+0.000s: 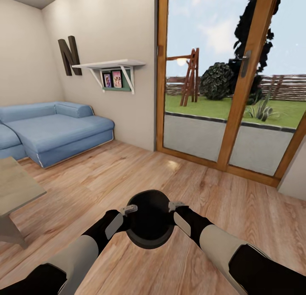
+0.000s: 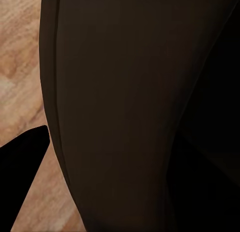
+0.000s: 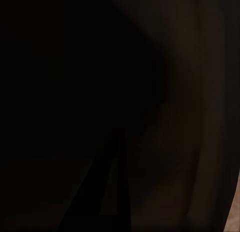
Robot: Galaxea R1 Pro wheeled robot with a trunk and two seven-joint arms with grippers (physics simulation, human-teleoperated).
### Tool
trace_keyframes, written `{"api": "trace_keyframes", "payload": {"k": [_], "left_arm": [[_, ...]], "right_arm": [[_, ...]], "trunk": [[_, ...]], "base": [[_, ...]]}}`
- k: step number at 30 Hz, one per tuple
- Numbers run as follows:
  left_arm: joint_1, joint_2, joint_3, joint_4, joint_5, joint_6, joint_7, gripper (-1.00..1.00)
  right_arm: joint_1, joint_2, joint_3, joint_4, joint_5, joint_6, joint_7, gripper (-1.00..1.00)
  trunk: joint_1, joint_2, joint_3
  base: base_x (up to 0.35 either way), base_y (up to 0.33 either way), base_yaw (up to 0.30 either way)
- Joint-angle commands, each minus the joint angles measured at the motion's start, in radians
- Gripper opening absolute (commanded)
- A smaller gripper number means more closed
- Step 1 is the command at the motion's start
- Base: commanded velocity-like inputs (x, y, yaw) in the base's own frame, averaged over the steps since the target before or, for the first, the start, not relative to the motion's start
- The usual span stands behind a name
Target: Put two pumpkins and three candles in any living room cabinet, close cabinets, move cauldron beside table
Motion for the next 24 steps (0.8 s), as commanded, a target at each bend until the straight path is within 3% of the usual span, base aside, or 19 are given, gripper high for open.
{"api": "trace_keyframes", "payload": {"k": [1,24], "left_arm": [[0.000,0.001,-0.006,0.000,-0.012,0.006,0.009,-1.00],[0.000,0.001,-0.006,0.000,-0.012,0.006,0.009,-1.00]], "right_arm": [[-0.001,0.000,0.012,-0.005,-0.020,0.001,-0.007,-1.00],[-0.001,0.000,0.012,-0.005,-0.020,0.002,-0.007,-1.00]], "trunk": [[0.000,-0.001,0.001],[0.000,-0.001,0.038]], "base": [[0.000,0.000,0.000],[0.000,0.000,0.000]]}}
